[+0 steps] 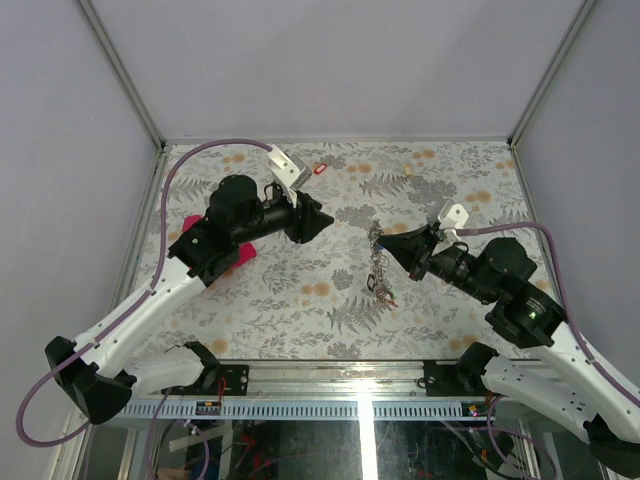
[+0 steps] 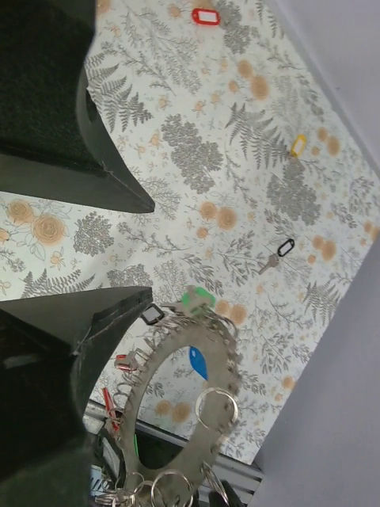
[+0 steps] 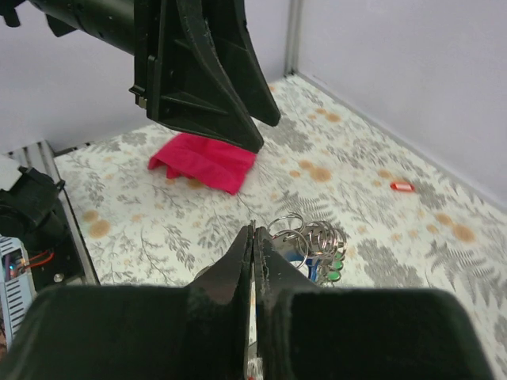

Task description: Put the keys on the keyring

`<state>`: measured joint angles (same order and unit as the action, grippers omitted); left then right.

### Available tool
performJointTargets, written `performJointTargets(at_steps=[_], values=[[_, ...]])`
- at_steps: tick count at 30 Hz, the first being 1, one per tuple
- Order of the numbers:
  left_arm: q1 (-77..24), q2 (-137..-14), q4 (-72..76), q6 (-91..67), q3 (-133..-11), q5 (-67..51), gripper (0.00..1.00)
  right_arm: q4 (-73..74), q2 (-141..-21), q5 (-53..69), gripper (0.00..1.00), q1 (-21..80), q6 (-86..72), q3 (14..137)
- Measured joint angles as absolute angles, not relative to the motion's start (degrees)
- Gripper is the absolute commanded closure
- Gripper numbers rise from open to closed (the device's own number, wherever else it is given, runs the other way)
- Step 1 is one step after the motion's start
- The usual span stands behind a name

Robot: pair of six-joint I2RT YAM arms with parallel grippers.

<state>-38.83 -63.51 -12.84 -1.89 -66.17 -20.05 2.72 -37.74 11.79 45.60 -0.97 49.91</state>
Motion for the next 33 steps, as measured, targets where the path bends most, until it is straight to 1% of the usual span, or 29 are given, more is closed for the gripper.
performJointTargets(at_steps=[6,12,16,21,25,33], values=[[-38.20,-65.08,-12.34,-2.31,-65.10,-20.75,0.52,13.47,-39.46,7.77,1.00,45.60,-0.58,55.55],[-38.20,-62.87,-8.60,-2.35,-63.26,-25.89,0.50,14.35,-39.29,8.84,1.00,45.60,-0.01,55.18],[-38.20,-60.20,-3.60,-3.44,-60.82,-30.13,0.52,12.69,-39.27,10.48,1.00,45.60,-0.40,54.48],[-38.20,-57.52,2.63,-4.51,-57.67,-36.82,0.56,9.34,-40.58,17.72,1.00,45.63,-1.54,54.41],[-38.20,-56.69,5.45,-4.71,-57.80,-42.46,0.59,4.60,-40.34,23.31,1.00,45.65,-3.31,53.36],[-38.20,-56.77,7.53,-5.78,-60.20,-52.64,0.66,-5.37,-40.93,29.32,1.00,45.65,-9.21,52.10]])
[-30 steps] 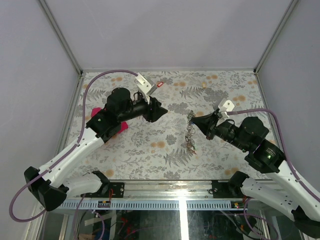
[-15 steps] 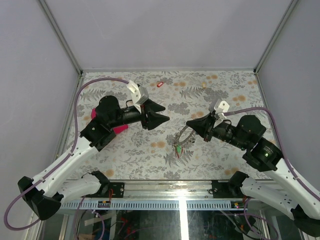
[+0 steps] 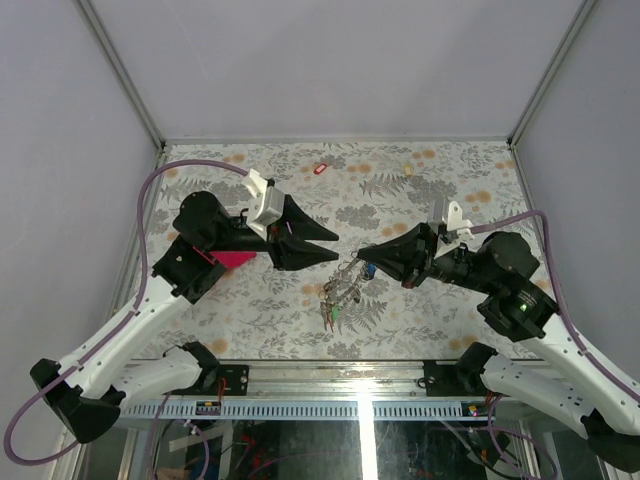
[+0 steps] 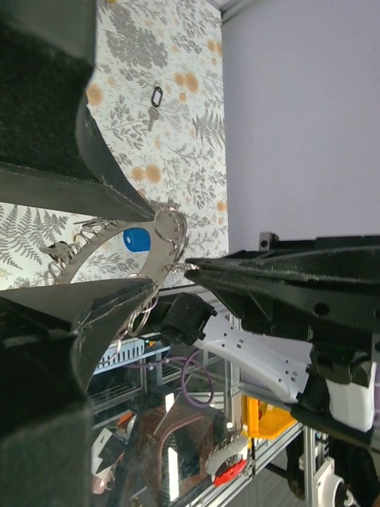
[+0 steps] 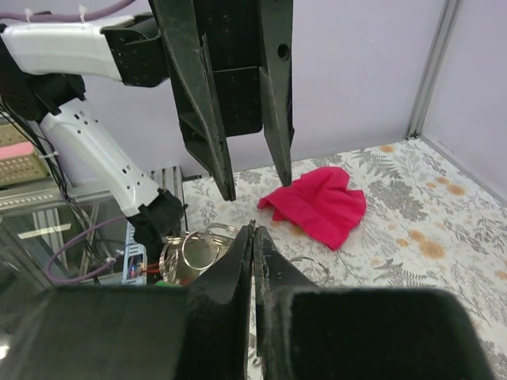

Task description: Put the keys on the keyring

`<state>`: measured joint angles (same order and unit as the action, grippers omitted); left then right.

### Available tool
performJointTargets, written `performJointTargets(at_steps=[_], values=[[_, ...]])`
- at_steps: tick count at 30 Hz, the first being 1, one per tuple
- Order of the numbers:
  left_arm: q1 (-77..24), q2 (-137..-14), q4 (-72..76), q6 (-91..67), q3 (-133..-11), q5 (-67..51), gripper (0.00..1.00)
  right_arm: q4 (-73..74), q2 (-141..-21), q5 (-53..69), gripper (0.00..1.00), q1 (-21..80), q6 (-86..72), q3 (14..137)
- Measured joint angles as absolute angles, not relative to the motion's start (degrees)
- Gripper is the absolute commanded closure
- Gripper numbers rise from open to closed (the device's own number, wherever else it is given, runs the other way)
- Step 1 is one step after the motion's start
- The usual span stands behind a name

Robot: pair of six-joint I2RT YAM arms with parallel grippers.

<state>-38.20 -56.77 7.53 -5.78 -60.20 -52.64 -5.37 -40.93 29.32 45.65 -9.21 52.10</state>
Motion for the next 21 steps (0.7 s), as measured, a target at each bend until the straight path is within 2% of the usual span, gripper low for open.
performJointTargets(at_steps=[11,21], values=[[-38.20,-57.93,9.08,-7.22,-61.98,-55.99,0.69,-11.07,-42.54,31.18,1.00,45.65,-12.80,50.83],[-38.26,-58.74,10.79,-9.19,-61.95,-55.96,0.67,-14.81,-44.05,31.22,1.00,45.65,-13.82,50.76]])
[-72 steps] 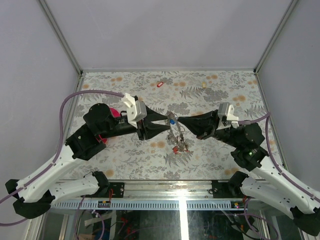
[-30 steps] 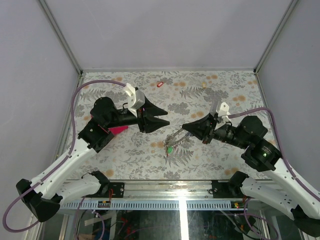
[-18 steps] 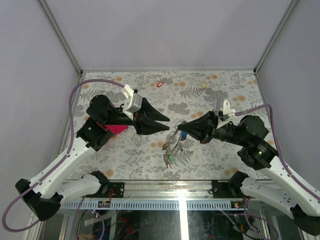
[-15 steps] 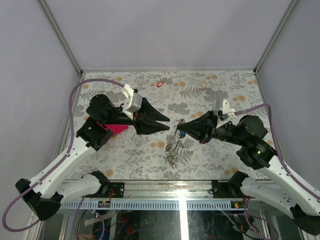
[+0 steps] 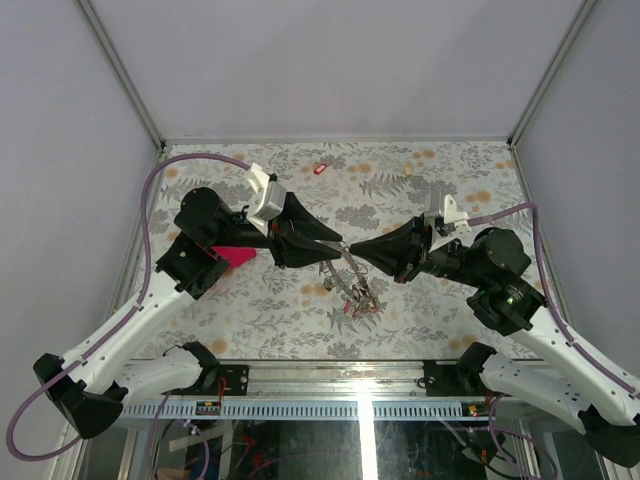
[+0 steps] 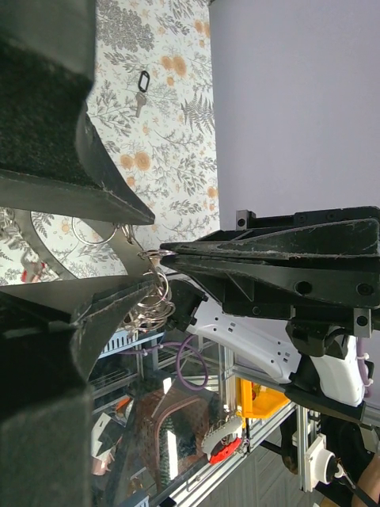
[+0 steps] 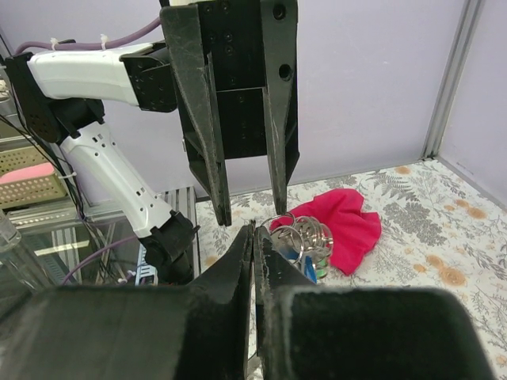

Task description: Put the keys on the keyring

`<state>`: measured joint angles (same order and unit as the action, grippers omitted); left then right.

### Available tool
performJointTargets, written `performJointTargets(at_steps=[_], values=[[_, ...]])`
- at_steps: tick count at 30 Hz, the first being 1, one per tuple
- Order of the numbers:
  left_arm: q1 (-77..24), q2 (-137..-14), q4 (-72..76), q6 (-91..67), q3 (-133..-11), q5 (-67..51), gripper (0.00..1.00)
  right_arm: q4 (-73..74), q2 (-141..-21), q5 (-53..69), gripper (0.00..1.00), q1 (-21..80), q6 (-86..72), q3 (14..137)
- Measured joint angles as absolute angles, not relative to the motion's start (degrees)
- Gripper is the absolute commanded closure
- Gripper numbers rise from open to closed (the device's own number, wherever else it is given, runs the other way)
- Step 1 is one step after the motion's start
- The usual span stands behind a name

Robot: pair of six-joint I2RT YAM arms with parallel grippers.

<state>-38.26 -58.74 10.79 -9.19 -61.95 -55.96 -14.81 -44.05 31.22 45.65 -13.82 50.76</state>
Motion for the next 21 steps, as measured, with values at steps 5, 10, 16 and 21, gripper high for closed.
performJointTargets(at_steps=[5,10,16,21], values=[[-38.61,-59.13,10.98,-9.26,-61.95,-55.96,0.71,-16.16,-44.58,31.86,1.00,45.65,-14.26,50.74],[-39.13,-59.66,11.11,-9.37,-61.95,-55.99,0.76,-17.06,-44.93,32.49,1.00,45.65,-14.83,50.74],[-39.94,-59.94,11.16,-9.39,-61.95,-55.96,0.83,-17.50,-45.47,32.56,1.00,45.65,-15.22,50.68],[-40.14,-59.96,11.11,-9.39,-61.95,-55.88,1.00,-17.65,-45.52,32.47,1.00,45.65,-15.46,50.59]])
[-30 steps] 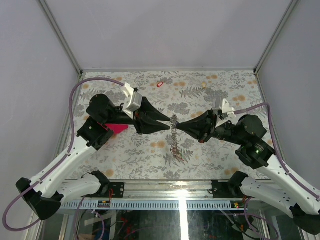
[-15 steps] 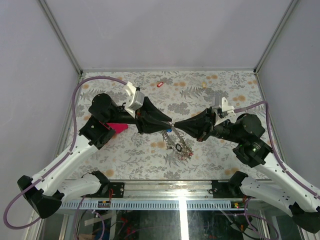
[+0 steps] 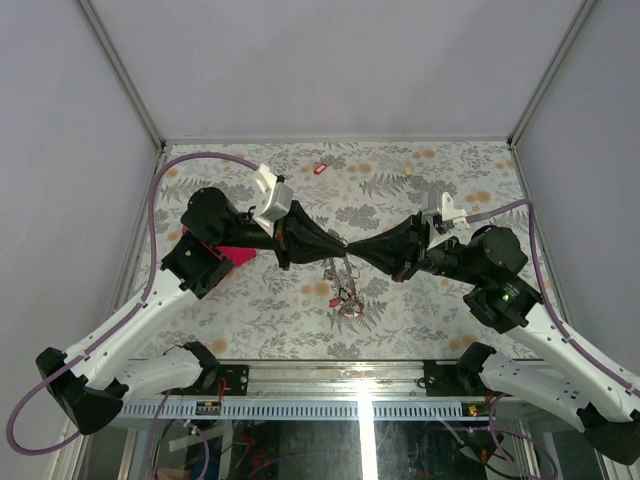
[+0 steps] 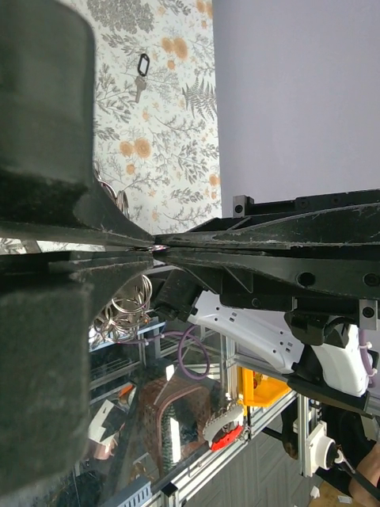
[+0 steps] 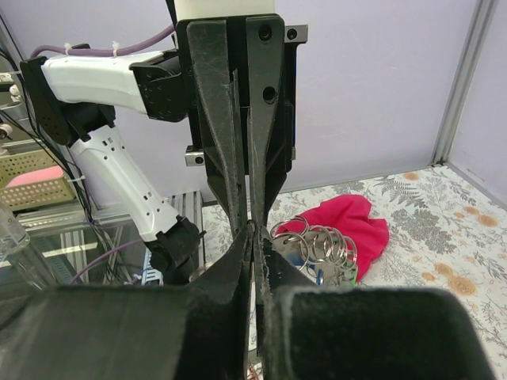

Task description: Put the keys on the keyring

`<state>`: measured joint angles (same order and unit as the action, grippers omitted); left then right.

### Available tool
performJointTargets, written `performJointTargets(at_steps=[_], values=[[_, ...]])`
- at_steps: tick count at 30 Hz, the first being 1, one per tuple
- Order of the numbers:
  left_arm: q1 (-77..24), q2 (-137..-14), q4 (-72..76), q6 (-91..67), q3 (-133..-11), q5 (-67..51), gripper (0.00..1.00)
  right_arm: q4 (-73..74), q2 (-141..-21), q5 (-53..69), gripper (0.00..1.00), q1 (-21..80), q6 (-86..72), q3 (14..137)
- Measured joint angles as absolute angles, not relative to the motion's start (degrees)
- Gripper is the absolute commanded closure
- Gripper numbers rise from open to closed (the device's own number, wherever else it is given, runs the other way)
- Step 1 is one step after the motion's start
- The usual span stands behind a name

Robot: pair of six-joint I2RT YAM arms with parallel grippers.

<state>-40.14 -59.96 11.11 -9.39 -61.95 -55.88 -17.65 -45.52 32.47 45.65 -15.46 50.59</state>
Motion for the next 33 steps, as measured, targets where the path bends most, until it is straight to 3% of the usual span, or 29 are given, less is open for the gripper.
performJointTargets(at_steps=[5,12,16,26,33], values=[[-40.14,-59.92,10.90,-9.45,-62.02,-55.59,1.00,-17.93,-45.32,32.32,0.96,45.65,-15.40,50.39],[-40.47,-61.34,1.39,-6.24,-66.76,-53.78,1.00,-16.67,-43.68,29.02,0.70,45.69,-13.76,49.95],[-40.47,-63.16,-7.57,-3.11,-70.85,-52.49,1.00,-15.09,-39.94,24.69,0.61,45.71,-11.55,48.84],[-40.66,-72.69,-30.74,3.38,-82.56,-46.19,1.00,-10.92,-33.21,12.45,0.57,45.71,-8.56,42.89],[-45.43,-81.54,-45.76,7.07,-90.52,-33.67,1.00,-7.51,-31.66,6.42,0.57,45.71,-7.92,40.45]])
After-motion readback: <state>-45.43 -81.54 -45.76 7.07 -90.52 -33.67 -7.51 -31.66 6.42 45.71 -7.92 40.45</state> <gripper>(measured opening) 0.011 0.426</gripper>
